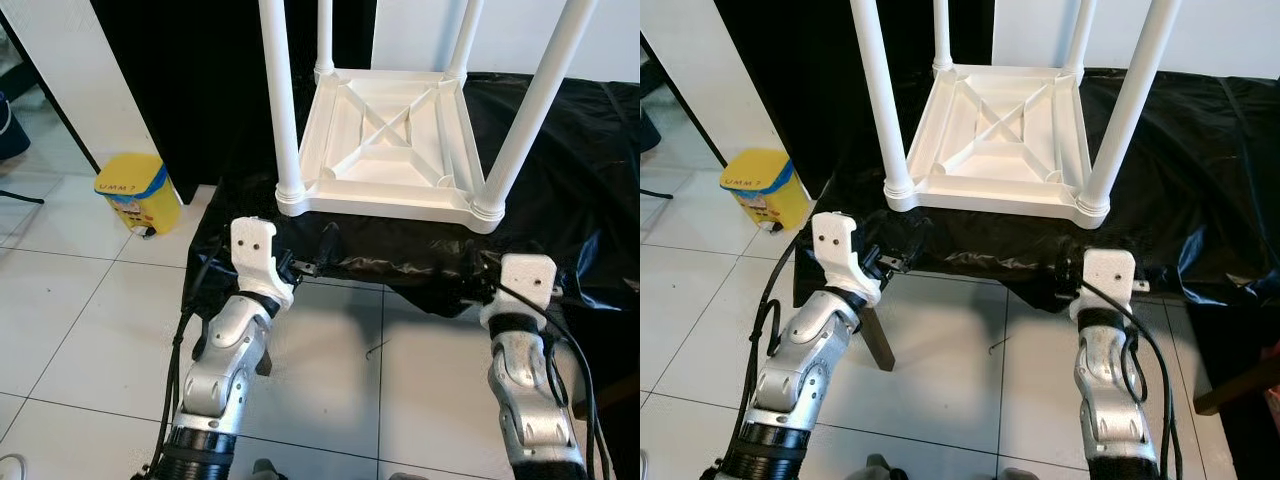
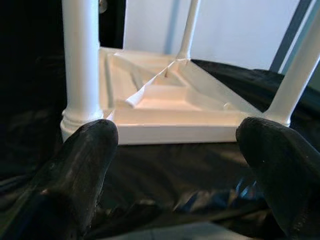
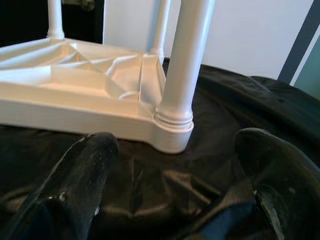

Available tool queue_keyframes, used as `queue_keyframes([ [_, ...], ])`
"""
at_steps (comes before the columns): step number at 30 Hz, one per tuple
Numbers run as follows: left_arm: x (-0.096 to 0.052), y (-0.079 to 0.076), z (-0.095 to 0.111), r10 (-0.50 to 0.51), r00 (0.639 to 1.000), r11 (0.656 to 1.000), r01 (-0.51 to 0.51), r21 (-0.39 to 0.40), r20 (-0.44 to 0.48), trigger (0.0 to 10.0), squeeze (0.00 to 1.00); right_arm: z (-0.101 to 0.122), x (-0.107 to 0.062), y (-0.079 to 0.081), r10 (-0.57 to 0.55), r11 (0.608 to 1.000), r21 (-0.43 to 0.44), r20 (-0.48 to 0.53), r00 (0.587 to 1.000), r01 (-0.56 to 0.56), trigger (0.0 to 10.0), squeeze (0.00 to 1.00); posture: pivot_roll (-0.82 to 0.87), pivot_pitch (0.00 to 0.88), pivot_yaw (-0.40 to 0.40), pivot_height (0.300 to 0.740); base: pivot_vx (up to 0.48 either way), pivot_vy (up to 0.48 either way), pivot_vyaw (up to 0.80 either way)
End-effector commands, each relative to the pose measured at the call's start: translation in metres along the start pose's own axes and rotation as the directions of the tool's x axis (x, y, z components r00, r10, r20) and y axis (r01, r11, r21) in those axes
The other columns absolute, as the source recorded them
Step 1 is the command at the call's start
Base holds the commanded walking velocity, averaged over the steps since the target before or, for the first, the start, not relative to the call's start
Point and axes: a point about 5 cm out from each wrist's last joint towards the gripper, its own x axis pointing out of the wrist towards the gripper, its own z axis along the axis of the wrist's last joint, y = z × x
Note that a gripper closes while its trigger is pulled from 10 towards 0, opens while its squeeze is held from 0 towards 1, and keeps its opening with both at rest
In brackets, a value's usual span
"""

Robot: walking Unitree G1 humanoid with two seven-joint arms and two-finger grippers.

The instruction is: Building children table

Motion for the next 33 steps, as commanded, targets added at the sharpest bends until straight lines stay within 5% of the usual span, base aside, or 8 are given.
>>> queue_keyframes([
  [1, -0.002, 0.002, -0.004, 0.015, 1.0, 1.0, -0.015, 0.013, -0.011, 10.0, 0.0, 0.001, 0.0, 0.001, -0.004, 1.0, 0.002, 0.004, 1.0, 0.004, 10.0, 0.0, -0.16, 0.032, 0.014, 0.74, 0.0, 0.0, 0.0],
  [33, -0.01, -0.004, -0.005, -0.007, 1.0, 0.999, 0.006, -0.049, -0.013, 10.0, 0.0, 0.004, -0.019, 0.008, 0.06, 0.998, 0.01, 0.003, 0.998, -0.06, 10.0, 0.0, -0.16, 0.051, 0.007, 0.74, 0.0, 0.0, 0.0],
])
